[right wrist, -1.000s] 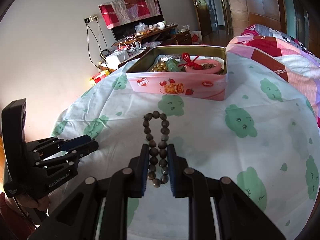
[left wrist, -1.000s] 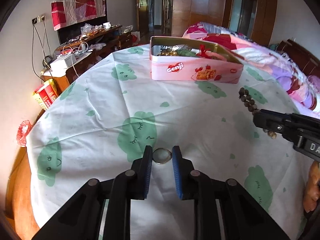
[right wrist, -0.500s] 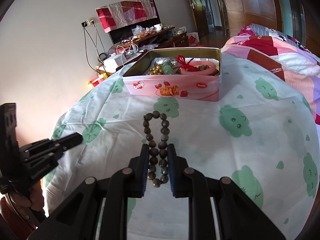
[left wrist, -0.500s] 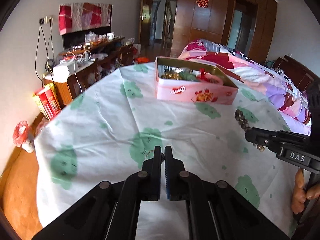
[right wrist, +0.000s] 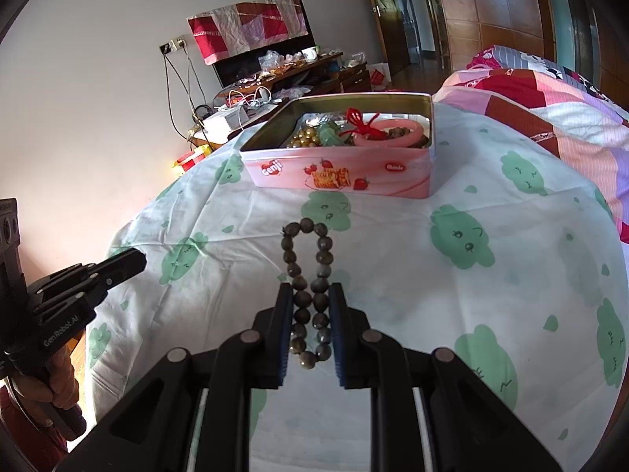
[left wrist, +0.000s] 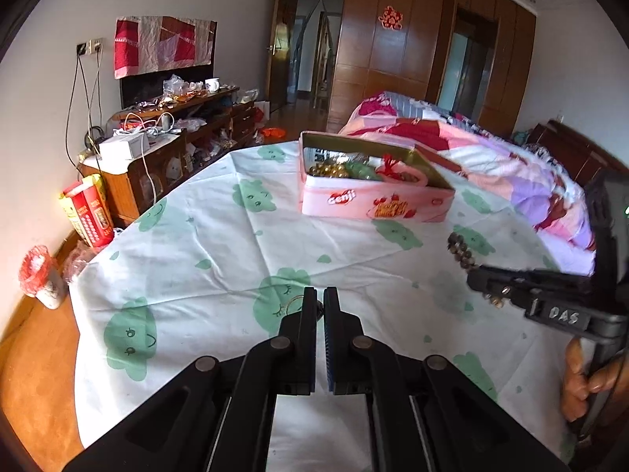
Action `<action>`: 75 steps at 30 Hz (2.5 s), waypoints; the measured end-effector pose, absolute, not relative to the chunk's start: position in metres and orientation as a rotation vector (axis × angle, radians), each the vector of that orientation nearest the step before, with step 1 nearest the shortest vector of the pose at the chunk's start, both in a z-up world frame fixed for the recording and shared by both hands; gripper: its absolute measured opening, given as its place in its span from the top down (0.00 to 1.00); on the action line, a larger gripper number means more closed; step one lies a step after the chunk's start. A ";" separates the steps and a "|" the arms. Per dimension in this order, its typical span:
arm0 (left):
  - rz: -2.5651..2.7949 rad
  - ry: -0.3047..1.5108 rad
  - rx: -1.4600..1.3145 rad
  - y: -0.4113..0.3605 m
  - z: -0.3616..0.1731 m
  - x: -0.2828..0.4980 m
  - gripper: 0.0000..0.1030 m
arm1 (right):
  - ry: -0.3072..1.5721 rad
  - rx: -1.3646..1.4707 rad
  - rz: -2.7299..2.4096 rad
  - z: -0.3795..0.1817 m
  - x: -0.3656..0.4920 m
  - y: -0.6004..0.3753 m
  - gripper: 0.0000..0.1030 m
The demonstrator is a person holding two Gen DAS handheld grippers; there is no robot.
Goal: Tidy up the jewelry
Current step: 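Carry the silver ring and bead bracelet toward the tin with both grippers, then lower the ring and bead bracelet into the tin and open both grippers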
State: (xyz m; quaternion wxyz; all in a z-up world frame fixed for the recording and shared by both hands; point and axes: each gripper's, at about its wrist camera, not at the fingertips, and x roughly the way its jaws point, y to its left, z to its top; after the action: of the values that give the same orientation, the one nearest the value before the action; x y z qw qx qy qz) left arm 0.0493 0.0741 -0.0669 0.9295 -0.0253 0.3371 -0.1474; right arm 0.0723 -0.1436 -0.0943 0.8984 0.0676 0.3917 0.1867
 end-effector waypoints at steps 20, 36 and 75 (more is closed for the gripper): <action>-0.502 0.633 -0.303 0.093 -0.050 0.049 0.98 | 0.803 0.169 0.383 -0.093 0.072 -0.150 0.80; -0.622 0.599 -0.462 0.098 -0.032 0.059 0.98 | 0.778 0.213 0.366 -0.086 0.075 -0.161 0.80; -0.410 0.626 -0.137 -0.016 -0.029 0.222 0.98 | 0.668 0.254 0.240 -0.039 0.199 -0.192 0.80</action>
State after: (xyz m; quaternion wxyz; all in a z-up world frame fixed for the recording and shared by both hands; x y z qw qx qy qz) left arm 0.2221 -0.0158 -0.0287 0.9285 -0.0669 0.3055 -0.2002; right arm 0.1985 -0.1925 -0.0387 0.9298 0.1240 0.3261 0.1172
